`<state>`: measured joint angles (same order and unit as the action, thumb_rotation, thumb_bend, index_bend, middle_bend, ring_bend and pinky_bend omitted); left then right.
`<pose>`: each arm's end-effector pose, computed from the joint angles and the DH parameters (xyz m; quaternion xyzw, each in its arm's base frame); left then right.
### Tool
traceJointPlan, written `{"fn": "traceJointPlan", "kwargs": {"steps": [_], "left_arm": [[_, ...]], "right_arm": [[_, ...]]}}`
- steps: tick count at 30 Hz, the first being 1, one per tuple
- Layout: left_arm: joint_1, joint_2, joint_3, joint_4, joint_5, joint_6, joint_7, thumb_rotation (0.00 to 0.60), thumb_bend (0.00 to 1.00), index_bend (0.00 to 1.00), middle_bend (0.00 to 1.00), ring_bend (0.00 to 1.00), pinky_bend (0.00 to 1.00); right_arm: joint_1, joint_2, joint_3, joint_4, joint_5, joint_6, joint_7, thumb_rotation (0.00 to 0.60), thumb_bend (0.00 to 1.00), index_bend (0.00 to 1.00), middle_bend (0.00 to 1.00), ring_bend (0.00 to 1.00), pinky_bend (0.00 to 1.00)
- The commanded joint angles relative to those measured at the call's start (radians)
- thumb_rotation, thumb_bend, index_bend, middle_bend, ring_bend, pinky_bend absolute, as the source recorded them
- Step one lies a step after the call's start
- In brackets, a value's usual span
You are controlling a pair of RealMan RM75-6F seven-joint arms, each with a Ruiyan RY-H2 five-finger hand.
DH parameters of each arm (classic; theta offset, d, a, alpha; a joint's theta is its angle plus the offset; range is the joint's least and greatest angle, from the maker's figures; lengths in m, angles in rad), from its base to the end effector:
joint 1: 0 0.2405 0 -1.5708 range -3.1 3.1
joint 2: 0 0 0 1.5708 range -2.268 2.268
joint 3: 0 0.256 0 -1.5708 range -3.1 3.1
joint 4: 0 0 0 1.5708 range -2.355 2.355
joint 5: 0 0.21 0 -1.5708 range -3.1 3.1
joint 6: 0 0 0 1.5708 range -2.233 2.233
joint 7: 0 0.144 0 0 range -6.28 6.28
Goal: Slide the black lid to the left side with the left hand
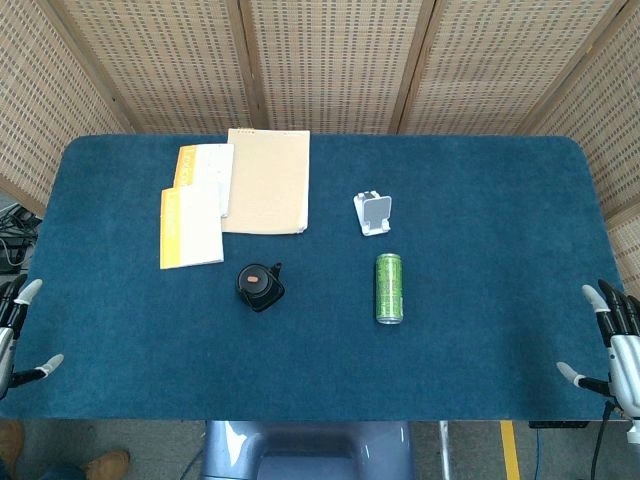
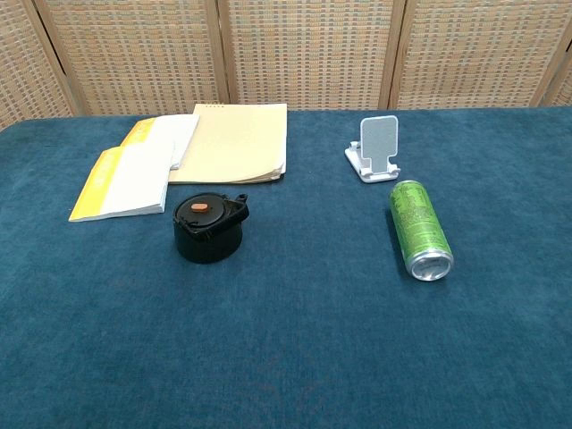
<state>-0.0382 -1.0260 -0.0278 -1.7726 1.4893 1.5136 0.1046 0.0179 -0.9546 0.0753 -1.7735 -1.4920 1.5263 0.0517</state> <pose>-0.2953 0.1606 0.1751 -0.5904 -0.3909 -0.3640 0.6051 -0.2968 -0.1645 0.2041 0.5597 -0.4009 0.4053 0.6015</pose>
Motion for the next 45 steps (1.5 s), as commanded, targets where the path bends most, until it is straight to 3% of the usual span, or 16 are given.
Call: {"fn": "traceJointPlan", "kwargs": {"steps": [1, 9, 10, 12, 14, 16, 17, 21, 26, 32, 37, 45], "left_arm": [[0.001, 0.001, 0.002, 0.0, 0.002, 0.001, -0.002, 0.6, 0.0, 0.0, 0.0, 0.0, 0.0], [-0.022, -0.002, 0.007, 0.003, 0.01, -0.043, -0.018, 0.6, 0.02, 0.0, 0.0, 0.0, 0.0], [-0.03, -0.002, 0.006, 0.002, 0.013, -0.054, -0.026, 0.6, 0.08, 0.0, 0.0, 0.0, 0.0], [-0.064, -0.001, -0.001, 0.0, 0.025, -0.1, -0.069, 0.6, 0.33, 0.0, 0.0, 0.0, 0.0], [-0.161, -0.009, -0.038, -0.014, 0.042, -0.208, -0.156, 0.6, 0.74, 0.0, 0.0, 0.0, 0.0], [-0.263, -0.016, -0.08, 0.005, 0.032, -0.33, -0.231, 0.6, 0.96, 0.0, 0.0, 0.0, 0.0], [-0.292, -0.018, -0.09, 0.009, 0.033, -0.361, -0.246, 0.6, 1.0, 0.0, 0.0, 0.0, 0.0], [-0.435, -0.064, -0.144, 0.037, 0.023, -0.504, -0.256, 0.6, 1.0, 0.0, 0.0, 0.0, 0.0], [-0.549, -0.129, -0.184, 0.066, 0.0, -0.6, -0.243, 0.6, 1.0, 0.0, 0.0, 0.0, 0.0], [-0.688, -0.196, -0.207, 0.086, -0.124, -0.777, -0.166, 0.6, 1.0, 0.03, 0.0, 0.0, 0.0], [-0.768, -0.255, -0.194, 0.111, -0.234, -0.861, -0.055, 0.6, 1.0, 0.09, 0.0, 0.01, 0.0], [-0.845, -0.33, -0.136, 0.124, -0.376, -0.848, 0.187, 0.6, 1.0, 0.15, 0.03, 0.06, 0.0]], "right_arm": [[-0.002, 0.001, -0.001, -0.001, -0.002, 0.004, 0.002, 0.6, 0.0, 0.0, 0.0, 0.0, 0.0], [-0.006, 0.007, 0.001, -0.003, -0.004, 0.012, 0.014, 0.6, 0.0, 0.0, 0.0, 0.0, 0.0], [-0.006, 0.007, 0.001, -0.003, -0.003, 0.012, 0.014, 0.6, 0.0, 0.0, 0.0, 0.0, 0.0], [-0.004, 0.006, 0.002, -0.001, 0.002, 0.006, 0.015, 0.6, 0.0, 0.0, 0.0, 0.0, 0.0], [0.001, 0.004, 0.006, 0.002, 0.016, -0.004, 0.013, 0.6, 0.0, 0.0, 0.0, 0.0, 0.0], [0.005, 0.002, 0.012, 0.003, 0.031, -0.013, 0.008, 0.6, 0.0, 0.0, 0.0, 0.0, 0.0], [0.007, 0.001, 0.013, 0.004, 0.035, -0.015, 0.006, 0.6, 0.0, 0.0, 0.0, 0.0, 0.0], [0.013, -0.005, 0.018, 0.01, 0.056, -0.03, -0.006, 0.6, 0.0, 0.0, 0.0, 0.0, 0.0], [0.02, -0.011, 0.021, 0.016, 0.072, -0.046, -0.015, 0.6, 0.0, 0.0, 0.0, 0.0, 0.0], [0.025, -0.012, 0.025, 0.021, 0.086, -0.059, -0.011, 0.6, 0.0, 0.0, 0.0, 0.0, 0.0], [0.027, -0.01, 0.027, 0.027, 0.095, -0.067, 0.001, 0.6, 0.0, 0.0, 0.0, 0.0, 0.0], [0.029, -0.006, 0.03, 0.033, 0.104, -0.076, 0.021, 0.6, 0.0, 0.0, 0.0, 0.0, 0.0]]}}
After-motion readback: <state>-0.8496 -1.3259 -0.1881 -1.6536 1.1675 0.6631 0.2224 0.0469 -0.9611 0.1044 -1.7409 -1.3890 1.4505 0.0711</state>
